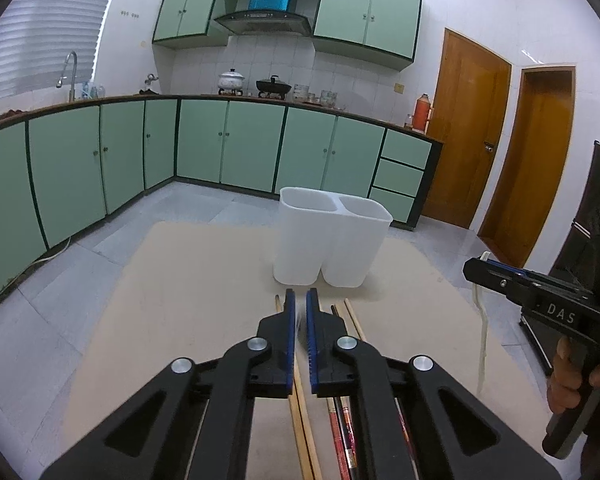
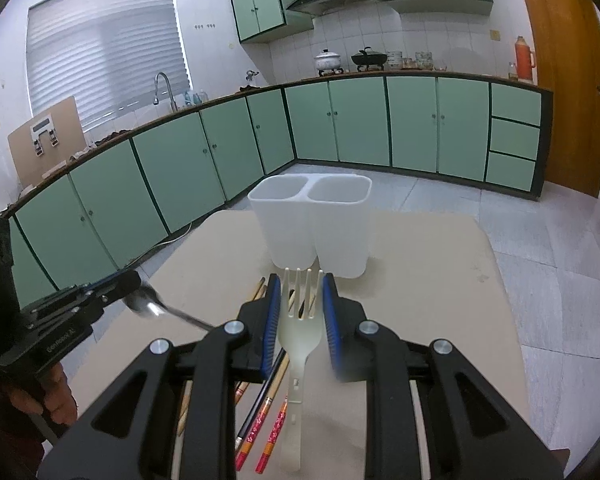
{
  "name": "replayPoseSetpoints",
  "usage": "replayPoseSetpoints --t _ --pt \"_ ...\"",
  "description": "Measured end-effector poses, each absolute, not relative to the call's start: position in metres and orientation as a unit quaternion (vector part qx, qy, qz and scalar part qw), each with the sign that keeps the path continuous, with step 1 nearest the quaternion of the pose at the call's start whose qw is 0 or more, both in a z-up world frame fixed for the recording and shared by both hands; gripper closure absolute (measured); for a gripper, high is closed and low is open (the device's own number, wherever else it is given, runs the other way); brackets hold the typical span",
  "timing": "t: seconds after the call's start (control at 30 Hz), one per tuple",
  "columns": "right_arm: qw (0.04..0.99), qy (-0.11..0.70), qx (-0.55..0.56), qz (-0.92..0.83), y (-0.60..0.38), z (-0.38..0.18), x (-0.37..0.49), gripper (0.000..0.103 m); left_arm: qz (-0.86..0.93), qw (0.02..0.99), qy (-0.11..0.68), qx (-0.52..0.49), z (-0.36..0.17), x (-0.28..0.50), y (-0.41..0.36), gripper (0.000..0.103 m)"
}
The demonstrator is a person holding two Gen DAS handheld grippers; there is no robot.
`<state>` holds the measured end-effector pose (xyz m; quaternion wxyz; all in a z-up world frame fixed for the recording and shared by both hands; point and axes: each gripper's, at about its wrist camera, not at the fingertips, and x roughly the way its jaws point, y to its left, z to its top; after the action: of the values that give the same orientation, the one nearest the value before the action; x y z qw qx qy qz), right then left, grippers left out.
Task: Organize utensils
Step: 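Lift the spoon with the left tool and swing it across the chopsticks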
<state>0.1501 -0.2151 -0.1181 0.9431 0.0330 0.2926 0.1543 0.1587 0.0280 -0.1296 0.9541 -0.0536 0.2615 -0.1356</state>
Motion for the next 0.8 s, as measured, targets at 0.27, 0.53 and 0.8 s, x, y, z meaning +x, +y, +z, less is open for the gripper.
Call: replayPoseSetpoints --t 0.27,0.53,0.8 --pt "0.939 0.305 0.037 0.152 -0.216 -0.124 0.149 0.083 -0.133 0.945 0.296 -0.048 -0.143 0.163 0.03 0.099" --pt "0.935 0.32 0.039 0.147 -0.217 -0.134 0.151 0.083 -0.131 0.921 0.362 -0.061 -0.18 0.177 0.023 0.065" --pt "0.933 0.331 0.04 0.137 -0.224 -0.143 0.158 0.083 -0.115 0.912 0.39 -0.048 -0.202 0.195 0.009 0.065"
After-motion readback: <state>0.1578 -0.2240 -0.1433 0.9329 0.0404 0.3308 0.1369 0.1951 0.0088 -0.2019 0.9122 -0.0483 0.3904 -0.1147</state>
